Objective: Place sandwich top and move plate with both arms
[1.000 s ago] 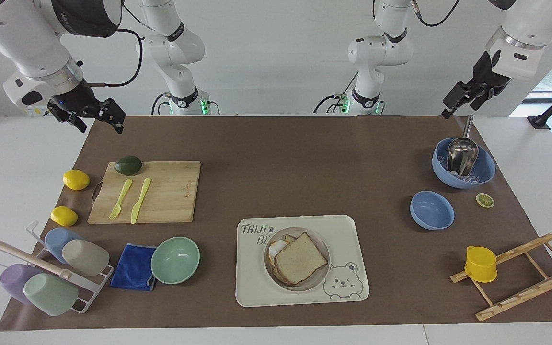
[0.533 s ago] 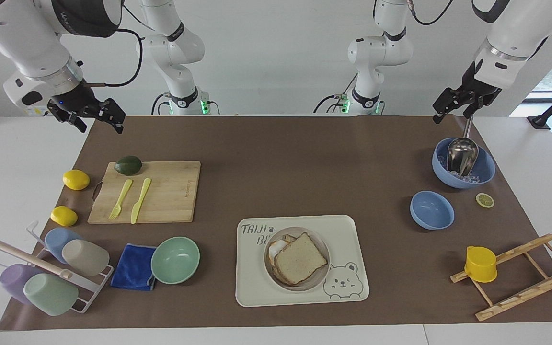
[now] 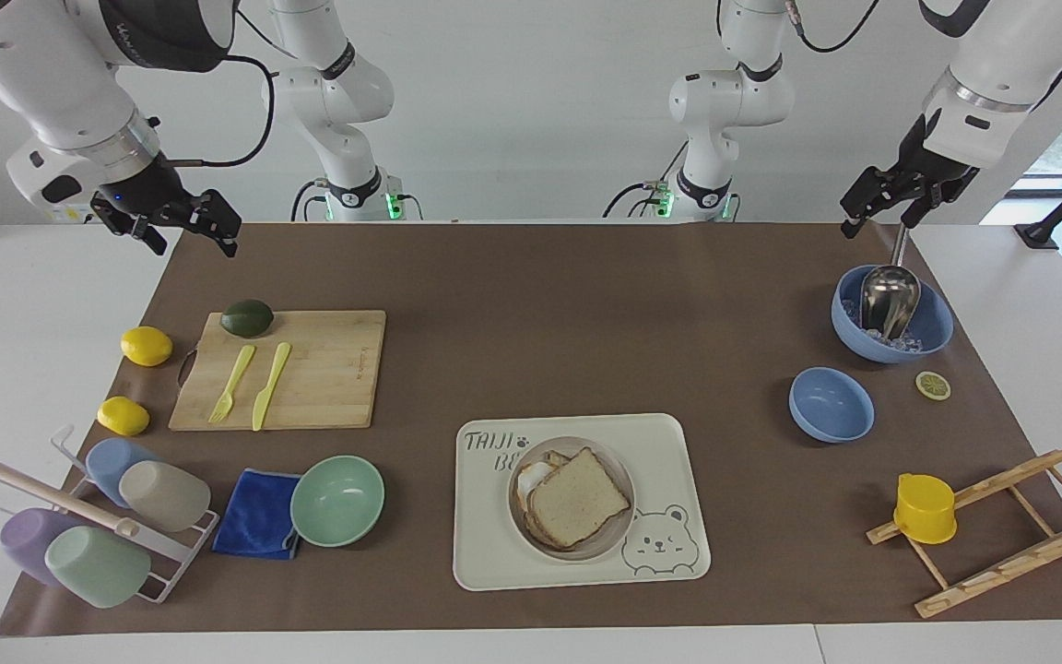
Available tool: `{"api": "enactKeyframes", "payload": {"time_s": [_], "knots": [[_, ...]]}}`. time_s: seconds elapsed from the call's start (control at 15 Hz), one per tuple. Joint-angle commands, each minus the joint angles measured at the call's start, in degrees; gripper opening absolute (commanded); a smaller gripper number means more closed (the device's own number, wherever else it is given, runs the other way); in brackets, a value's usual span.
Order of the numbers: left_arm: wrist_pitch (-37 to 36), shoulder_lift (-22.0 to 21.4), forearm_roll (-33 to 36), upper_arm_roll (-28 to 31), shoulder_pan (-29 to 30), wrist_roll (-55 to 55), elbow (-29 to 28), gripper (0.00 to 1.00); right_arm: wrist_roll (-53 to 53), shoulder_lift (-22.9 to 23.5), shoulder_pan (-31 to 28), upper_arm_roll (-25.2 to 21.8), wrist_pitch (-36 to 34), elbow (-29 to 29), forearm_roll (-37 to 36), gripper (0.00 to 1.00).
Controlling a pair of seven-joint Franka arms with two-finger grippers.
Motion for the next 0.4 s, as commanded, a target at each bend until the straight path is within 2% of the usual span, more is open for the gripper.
{"api": "enactKeyframes", "payload": {"time_s": [0.0,0.33], "knots": [[-0.8,0.4,1.4,0.2,-0.6,3.5,0.3,1.0,0.3,-1.1,0.2,0.1,0.4,-1.3,-0.7,1.0],[-0.7,0.1,1.4,-0.1,0.0,3.8,0.3,1.0,0.3,-1.1,0.2,0.0,0.4,-1.3,-0.8,1.0]]}}
